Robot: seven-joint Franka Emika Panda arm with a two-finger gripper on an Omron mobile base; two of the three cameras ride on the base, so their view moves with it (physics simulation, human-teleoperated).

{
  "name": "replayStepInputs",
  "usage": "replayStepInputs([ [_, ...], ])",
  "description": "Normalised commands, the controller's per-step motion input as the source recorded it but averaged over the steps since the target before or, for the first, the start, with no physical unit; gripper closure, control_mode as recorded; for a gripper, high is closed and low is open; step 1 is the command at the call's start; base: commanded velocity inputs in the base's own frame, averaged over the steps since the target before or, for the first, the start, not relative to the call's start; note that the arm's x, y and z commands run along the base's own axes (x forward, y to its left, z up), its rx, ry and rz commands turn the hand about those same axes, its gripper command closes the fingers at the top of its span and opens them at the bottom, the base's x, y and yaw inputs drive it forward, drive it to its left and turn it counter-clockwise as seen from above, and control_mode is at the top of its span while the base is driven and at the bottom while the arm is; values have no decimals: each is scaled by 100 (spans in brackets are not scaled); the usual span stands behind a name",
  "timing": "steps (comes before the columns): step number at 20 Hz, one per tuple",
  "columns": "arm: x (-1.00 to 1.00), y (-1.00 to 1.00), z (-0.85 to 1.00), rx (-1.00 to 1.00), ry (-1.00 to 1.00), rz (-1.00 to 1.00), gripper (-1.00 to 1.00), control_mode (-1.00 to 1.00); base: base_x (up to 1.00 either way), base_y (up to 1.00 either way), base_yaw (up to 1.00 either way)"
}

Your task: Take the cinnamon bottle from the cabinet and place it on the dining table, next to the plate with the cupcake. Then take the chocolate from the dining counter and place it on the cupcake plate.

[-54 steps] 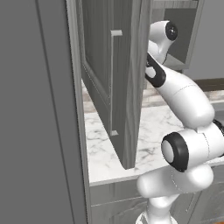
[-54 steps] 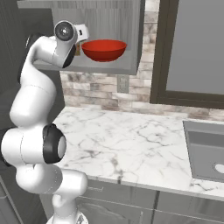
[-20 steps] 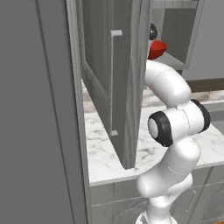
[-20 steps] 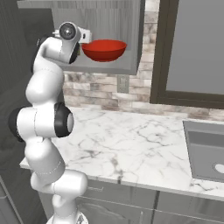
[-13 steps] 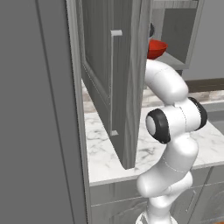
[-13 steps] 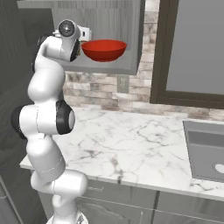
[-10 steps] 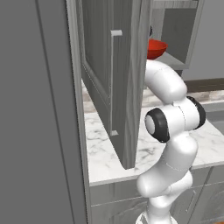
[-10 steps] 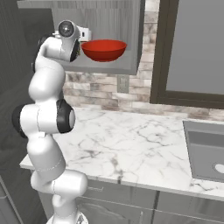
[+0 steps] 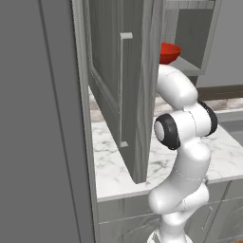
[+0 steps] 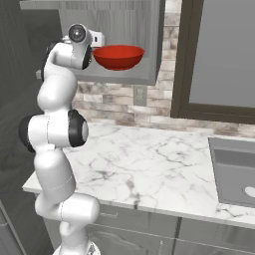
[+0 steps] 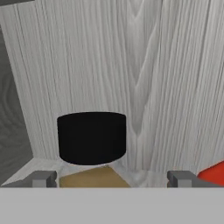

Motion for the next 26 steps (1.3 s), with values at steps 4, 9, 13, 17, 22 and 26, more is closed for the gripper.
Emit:
replayStepInputs([
  [4,4,2,0,0,0,0,100,-100,0,0,0],
  [9,-24,7,0,0,0,0,100,-100,0,0,0],
  [13,-34,7,-2,0,0,0,100,-100,0,0,0],
  [17,-41,6,-8,0,-10,0,100,-100,0,0,0],
  [22,-50,13,0,0,-11,0,100,-100,0,0,0],
  [26,-74,0,2,0,-13,0,100,-100,0,0,0],
])
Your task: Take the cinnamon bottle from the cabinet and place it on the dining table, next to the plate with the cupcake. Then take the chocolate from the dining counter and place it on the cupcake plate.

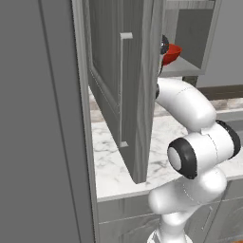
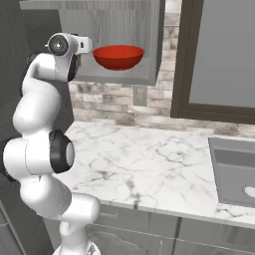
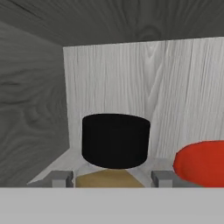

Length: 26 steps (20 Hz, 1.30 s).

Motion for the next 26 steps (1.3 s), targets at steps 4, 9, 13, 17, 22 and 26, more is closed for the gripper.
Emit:
replayStepInputs([
  [4,-65,-7,35,9,0,0,100,-100,0,0,0],
  [9,-75,-18,40,13,1,0,100,-100,0,0,0],
  [13,-85,-17,27,4,9,0,100,-100,0,0,0],
  [17,-90,-10,5,0,19,0,100,-100,0,0,0],
  [22,-94,-10,-5,0,9,0,100,-100,0,0,0],
  [26,-94,-19,-10,0,0,3,100,-100,0,0,0],
])
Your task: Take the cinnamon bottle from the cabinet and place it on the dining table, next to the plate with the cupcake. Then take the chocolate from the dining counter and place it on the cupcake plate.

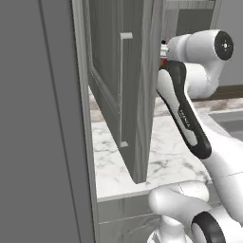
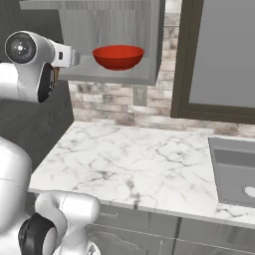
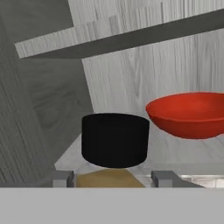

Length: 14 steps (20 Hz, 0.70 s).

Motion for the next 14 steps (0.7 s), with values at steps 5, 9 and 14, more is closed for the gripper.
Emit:
replayStepInputs([
  [5,-89,-14,-15,0,0,28,100,-100,0,0,0],
  [9,-75,-25,-23,0,1,42,100,-100,0,0,0],
  [14,-59,-31,-27,-3,4,53,100,-100,0,0,0],
])
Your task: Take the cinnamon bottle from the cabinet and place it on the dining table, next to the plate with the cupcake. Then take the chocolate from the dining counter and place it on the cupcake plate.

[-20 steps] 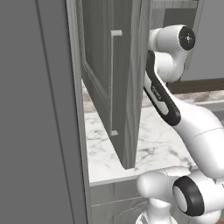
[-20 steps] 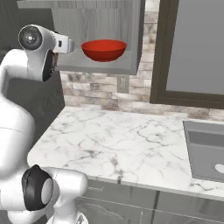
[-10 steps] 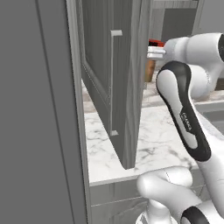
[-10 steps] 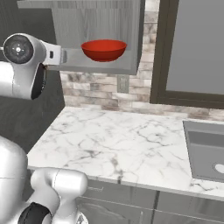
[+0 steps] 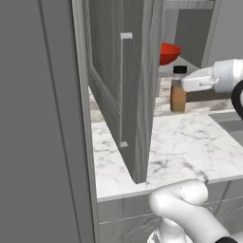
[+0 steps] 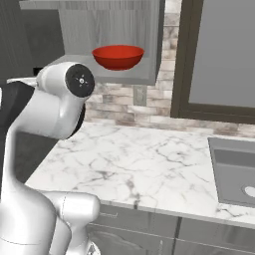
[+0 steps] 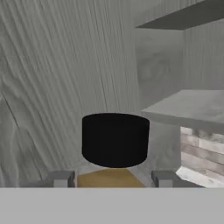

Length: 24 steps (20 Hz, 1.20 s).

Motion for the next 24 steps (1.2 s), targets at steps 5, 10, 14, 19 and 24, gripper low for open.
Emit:
replayStepInputs([
  [5,-52,-20,-31,-7,-8,54,100,-100,0,0,0],
  [10,-31,2,-40,-2,-17,18,100,-100,0,0,0],
  [14,-30,-5,-45,4,-18,4,100,-100,0,0,0],
  [19,-19,-6,-37,7,-25,0,100,-100,0,0,0],
  [24,-4,-6,-6,14,-6,0,100,-100,0,0,0],
])
